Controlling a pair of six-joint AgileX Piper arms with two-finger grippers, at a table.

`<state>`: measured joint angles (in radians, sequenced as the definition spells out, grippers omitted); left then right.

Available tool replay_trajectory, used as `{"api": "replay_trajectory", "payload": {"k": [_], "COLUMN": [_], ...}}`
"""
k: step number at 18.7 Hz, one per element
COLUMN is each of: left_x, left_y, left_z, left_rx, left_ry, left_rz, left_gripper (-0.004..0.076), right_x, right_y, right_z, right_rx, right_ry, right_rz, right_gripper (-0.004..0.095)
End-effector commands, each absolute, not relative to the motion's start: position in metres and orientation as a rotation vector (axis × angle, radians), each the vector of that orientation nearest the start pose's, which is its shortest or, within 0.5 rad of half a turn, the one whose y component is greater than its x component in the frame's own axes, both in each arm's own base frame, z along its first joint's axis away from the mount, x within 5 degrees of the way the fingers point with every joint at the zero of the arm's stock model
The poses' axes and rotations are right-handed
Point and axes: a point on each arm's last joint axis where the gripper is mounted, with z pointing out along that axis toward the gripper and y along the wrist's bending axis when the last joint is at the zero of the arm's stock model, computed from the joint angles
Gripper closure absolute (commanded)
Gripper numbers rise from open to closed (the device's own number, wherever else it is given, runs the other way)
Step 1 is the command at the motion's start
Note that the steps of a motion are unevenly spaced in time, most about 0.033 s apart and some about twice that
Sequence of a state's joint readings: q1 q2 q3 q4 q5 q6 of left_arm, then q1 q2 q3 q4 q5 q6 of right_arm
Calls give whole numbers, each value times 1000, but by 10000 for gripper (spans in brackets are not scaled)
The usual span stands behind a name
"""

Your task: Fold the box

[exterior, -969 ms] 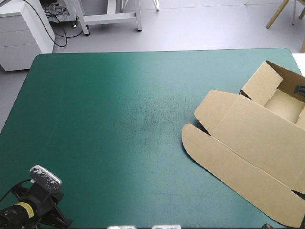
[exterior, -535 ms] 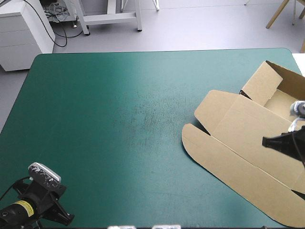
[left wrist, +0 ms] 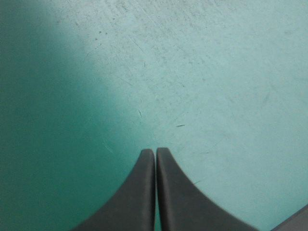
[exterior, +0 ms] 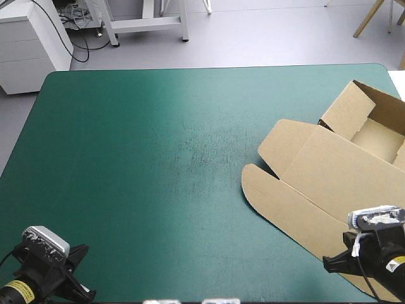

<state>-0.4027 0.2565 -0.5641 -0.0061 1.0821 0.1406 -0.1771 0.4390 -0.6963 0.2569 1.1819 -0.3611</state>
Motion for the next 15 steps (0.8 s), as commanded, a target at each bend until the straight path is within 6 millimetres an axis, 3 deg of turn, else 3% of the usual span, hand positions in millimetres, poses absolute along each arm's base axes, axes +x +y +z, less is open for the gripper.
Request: {"api": "replay_trajectory", "payload": {"k": [1, 4, 7, 15], "left_x": [30, 27, 24, 22], "left_y": [-14, -14, -18, -17], "left_z": [304, 301, 284, 285], "left_rx": [617, 619, 630, 644], "left_ry": [2070, 2029, 2058, 2038], "left_rz": [-152, -159, -228, -231], "left_gripper": [734, 734, 734, 734], "right_x": [47, 41, 38, 39], "right_y": [15, 16, 17, 20], "right_z": [315, 311, 306, 305], "right_rx": [-234, -238, -238, -246], "right_ry": [2280, 2259, 2257, 2221], "right_rz": [61, 56, 63, 98], "right_gripper": [927, 927, 927, 927]}}
